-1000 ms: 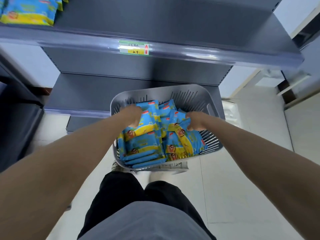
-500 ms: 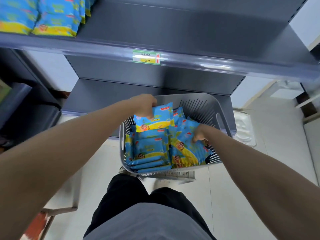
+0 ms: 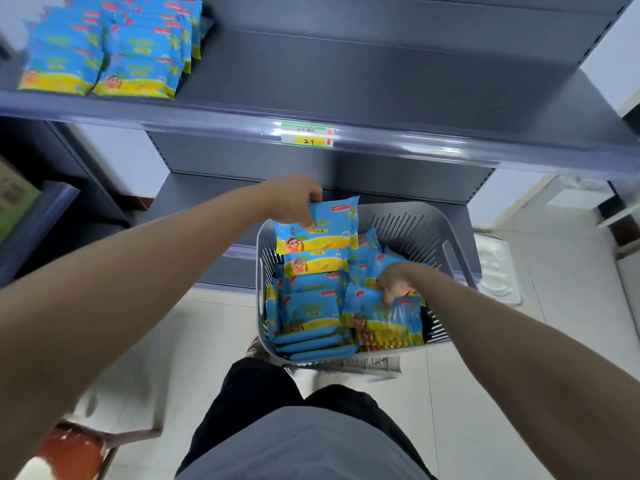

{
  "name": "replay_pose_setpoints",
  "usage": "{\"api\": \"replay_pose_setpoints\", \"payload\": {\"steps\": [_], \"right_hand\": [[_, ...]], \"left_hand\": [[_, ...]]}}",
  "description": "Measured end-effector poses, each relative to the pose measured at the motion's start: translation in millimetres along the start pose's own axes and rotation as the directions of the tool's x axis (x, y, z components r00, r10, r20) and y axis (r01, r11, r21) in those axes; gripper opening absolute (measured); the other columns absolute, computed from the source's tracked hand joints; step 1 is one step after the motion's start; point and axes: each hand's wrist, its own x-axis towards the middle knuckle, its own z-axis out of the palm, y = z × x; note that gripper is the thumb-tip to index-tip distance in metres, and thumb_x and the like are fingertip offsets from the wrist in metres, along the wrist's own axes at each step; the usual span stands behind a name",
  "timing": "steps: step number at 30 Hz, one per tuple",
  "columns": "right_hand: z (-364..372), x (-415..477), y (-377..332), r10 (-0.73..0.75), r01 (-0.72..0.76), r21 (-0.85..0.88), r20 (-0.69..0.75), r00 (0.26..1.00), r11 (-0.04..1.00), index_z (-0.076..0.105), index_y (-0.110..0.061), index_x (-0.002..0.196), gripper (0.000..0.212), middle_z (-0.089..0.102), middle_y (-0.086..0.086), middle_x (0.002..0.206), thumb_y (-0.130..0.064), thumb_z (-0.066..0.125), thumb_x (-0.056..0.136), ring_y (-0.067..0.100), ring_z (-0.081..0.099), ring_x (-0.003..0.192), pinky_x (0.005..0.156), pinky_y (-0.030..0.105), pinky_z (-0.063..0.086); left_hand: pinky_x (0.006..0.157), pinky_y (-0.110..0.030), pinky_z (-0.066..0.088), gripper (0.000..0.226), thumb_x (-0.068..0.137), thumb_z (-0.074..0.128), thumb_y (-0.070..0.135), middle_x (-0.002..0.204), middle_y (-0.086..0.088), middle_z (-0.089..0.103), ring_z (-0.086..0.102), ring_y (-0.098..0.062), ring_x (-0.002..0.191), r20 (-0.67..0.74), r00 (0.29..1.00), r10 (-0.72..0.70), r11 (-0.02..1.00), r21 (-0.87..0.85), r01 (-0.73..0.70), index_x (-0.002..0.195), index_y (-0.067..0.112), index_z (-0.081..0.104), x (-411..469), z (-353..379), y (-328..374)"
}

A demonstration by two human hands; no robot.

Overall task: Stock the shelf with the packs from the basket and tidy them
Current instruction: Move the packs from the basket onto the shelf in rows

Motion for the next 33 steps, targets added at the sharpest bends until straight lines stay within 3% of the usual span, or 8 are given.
{"api": "replay_pose_setpoints", "payload": {"steps": [4,9,13,16,19,24,28,33], "right_hand": [[-60.6,-43.3,9.8,-0.011,0.011,-0.002,-0.151,0.988,1.0,0.057,0.003,0.122,0.049,0.06,0.013,0.095,-0.035,0.057,0.09,0.019,0.049,0.064,0.046,0.022,0.039],[-169.0,-118.5,3.5,-0.059,0.001,-0.113,-0.514,0.855,0.994,0.062,0.003,0.094,0.03,0.054,0.009,0.068,-0.026,0.053,0.091,0.023,0.049,0.077,0.042,0.016,0.034],[-248.5,-148.5,1.0,0.029,0.053,0.079,-0.786,0.617,0.996,0.061,0.008,0.112,0.032,0.062,0.026,0.112,-0.014,0.051,0.091,0.036,0.059,0.101,0.065,0.027,0.039],[-299.0,-151.9,-5.0,0.111,0.125,0.187,-0.883,0.456,0.974,0.058,0.008,0.115,0.033,0.059,0.025,0.118,-0.013,0.05,0.091,0.039,0.056,0.108,0.082,0.04,0.046],[-345.1,-138.6,-16.4,0.165,0.23,0.265,-0.91,0.379,0.936,0.056,0.006,0.116,0.033,0.058,0.021,0.118,-0.013,0.052,0.089,0.037,0.055,0.109,0.086,0.041,0.047],[-412.3,-95.6,-37.9,0.237,0.323,0.357,-0.904,0.356,0.876,0.057,-0.004,0.112,0.027,0.061,0.015,0.113,-0.015,0.053,0.089,0.033,0.059,0.102,0.079,0.036,0.049],[-450.0,-63.8,-41.6,0.295,0.325,0.414,-0.887,0.355,0.85,0.058,-0.01,0.112,0.025,0.062,0.011,0.112,-0.015,0.056,0.088,0.03,0.059,0.098,0.075,0.033,0.047],[-471.2,-37.3,-39.5,0.301,0.243,0.439,-0.842,0.447,0.865,0.061,-0.013,0.114,0.031,0.063,0.009,0.111,-0.009,0.062,0.083,0.021,0.052,0.085,0.071,0.026,0.042]], "left_hand": [[0.065,-0.025,0.036,0.035,0.078,0.073,0.018,0.098,-0.004,0.055,0.048,-0.018,0.084,-0.089,0.996,-0.002,1.0,0.024,0.004,0.109,0.008,0.06,-4.9,-27.5,-3.2],[0.067,-0.025,0.034,0.031,0.075,0.074,0.018,0.086,-0.003,0.053,0.049,-0.02,0.079,-0.256,0.967,-0.012,1.0,0.01,0.015,0.103,0.011,0.063,-8.6,-96.6,-18.4],[0.069,-0.028,0.039,0.031,0.075,0.074,0.012,0.087,-0.005,0.058,0.051,-0.022,0.08,-0.368,0.929,-0.033,0.999,-0.044,0.018,0.103,0.008,0.064,0.8,-157.6,-47.8],[0.072,-0.027,0.039,0.032,0.075,0.075,0.013,0.091,-0.006,0.059,0.052,-0.022,0.082,-0.393,0.918,-0.056,0.998,-0.031,0.048,0.104,0.007,0.064,22.8,-200.7,-79.2],[0.071,-0.027,0.04,0.033,0.075,0.075,0.014,0.089,-0.005,0.06,0.052,-0.023,0.079,-0.399,0.914,-0.073,0.997,-0.05,0.058,0.105,0.008,0.065,54.1,-236.6,-118.1],[0.068,-0.026,0.044,0.026,0.076,0.075,0.013,0.087,-0.004,0.06,0.052,-0.021,0.071,-0.355,0.932,-0.073,0.996,-0.081,0.047,0.1,0.01,0.065,116.1,-277.1,-175.7],[0.077,-0.031,0.046,0.027,0.076,0.075,0.013,0.086,-0.006,0.062,0.053,-0.019,0.077,-0.313,0.949,-0.042,0.993,-0.116,0.006,0.101,0.009,0.068,172.6,-297.0,-209.3],[0.074,-0.026,0.042,0.025,0.075,0.076,0.013,0.086,-0.004,0.063,0.054,-0.018,0.078,-0.211,0.978,0.005,0.991,-0.13,-0.034,0.098,0.009,0.069,229.3,-307.9,-231.5]]}}
